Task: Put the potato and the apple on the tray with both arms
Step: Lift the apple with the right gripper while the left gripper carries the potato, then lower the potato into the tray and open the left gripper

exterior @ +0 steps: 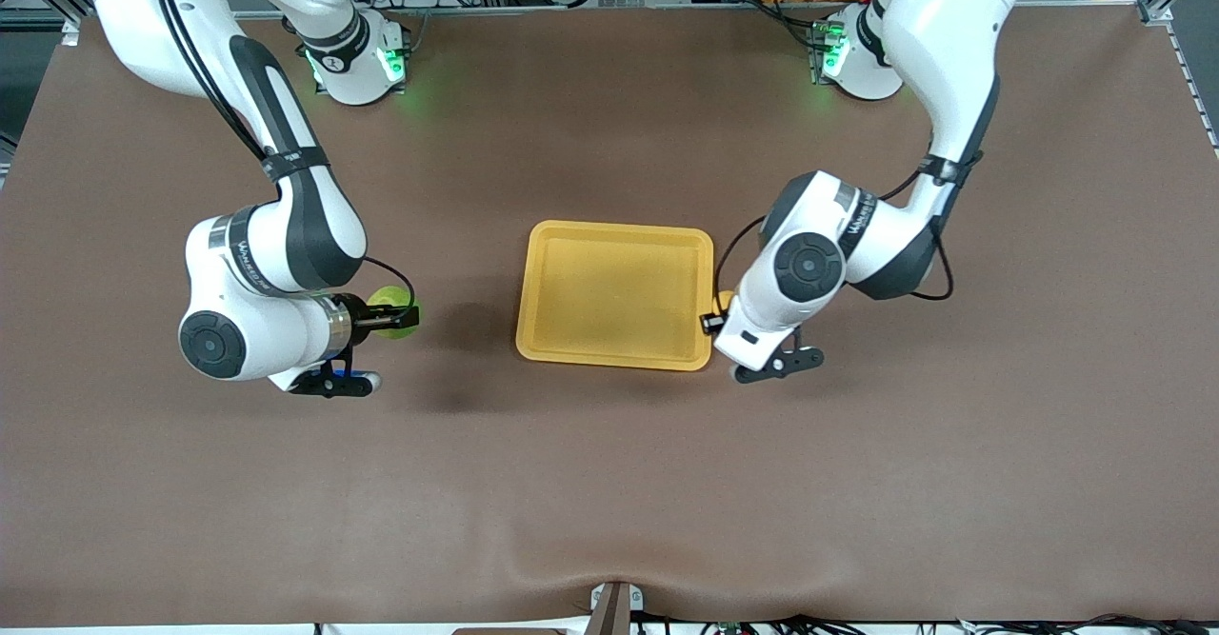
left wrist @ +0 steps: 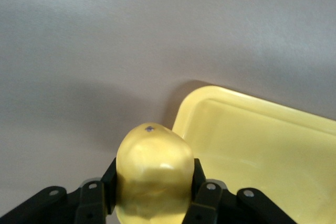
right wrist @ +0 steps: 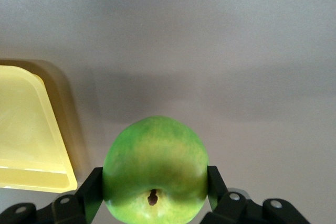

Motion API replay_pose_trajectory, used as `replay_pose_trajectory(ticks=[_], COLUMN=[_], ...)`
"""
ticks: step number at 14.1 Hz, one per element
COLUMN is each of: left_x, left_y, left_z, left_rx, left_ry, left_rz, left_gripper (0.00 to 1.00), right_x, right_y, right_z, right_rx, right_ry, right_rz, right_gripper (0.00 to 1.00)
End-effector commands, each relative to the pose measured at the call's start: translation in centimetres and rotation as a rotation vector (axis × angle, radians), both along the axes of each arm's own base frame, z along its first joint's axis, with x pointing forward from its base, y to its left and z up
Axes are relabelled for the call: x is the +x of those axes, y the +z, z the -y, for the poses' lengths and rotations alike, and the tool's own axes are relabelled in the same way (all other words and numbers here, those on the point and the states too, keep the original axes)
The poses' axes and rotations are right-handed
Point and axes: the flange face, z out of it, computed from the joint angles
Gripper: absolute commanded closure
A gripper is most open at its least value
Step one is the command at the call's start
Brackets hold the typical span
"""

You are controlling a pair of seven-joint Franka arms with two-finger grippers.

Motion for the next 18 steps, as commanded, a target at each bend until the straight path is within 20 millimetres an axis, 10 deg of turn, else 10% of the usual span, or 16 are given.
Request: replay_pose_trajectory(ticks=[1,9,18], left_x=[-0.3,-4.5,-5.8], left_y=[-0.3,-4.3,-8.8], left_z=[1.6,9.0,9.7], left_rx=[0.016,0.097,0.162], left_ry=[-0.050,-0.226,-0.242], left_rz=[-0.001,0.019,-0.011], left_gripper=[1.00,1.00,1.00], right_x=[-0.4,-1.3,-3.3], right_y=[1.2,1.3,0.9], right_z=[-0.7,-4.8,-11.7], right_rx=[0.006,0.009,-0.038], right_ry=[-0.011,-0.095,-0.199], right_rz=[0.003,-0.017,-0.003], right_gripper=[0.73,0.73,0.73])
